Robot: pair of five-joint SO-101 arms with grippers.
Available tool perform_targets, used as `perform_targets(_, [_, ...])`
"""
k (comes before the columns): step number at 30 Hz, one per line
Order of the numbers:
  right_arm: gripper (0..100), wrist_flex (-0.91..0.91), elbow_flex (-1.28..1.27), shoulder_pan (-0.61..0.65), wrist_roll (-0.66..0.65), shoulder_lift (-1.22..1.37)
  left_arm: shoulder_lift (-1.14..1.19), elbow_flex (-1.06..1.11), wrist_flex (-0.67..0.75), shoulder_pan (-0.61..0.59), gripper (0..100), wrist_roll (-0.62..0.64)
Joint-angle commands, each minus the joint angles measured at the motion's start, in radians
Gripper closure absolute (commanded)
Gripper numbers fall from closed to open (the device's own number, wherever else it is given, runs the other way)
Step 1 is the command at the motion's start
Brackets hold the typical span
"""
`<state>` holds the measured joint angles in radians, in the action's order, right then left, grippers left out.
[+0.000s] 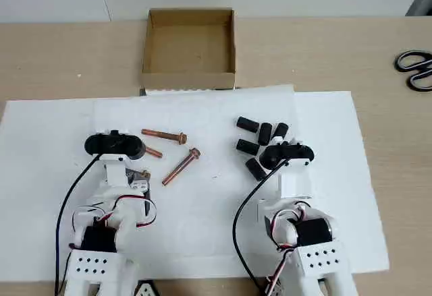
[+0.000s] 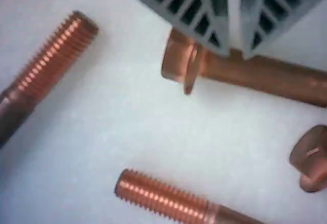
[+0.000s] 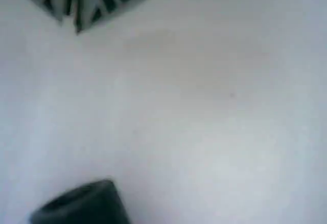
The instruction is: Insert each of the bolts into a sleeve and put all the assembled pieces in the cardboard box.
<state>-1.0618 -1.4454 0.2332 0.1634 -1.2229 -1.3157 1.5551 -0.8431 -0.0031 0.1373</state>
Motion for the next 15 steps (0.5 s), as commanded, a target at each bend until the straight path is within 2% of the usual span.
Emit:
perform_targets(1, [99.5,0.01,0.0,-0.002,-0.008,-0.002,-0.011,-0.05,-0.008,-0.002,100,-0.003])
perform_targets(12, [99.5,0.01,0.0,-0.002,-0.008,-0.002,-0.011,-0.05,-0.008,-0.002,100,-0.005])
perform_targets(15, [99.5,0.01,0.0,-0.002,-0.008,-0.002,-0.011,-0.05,-0.008,0.046,100,-0.006])
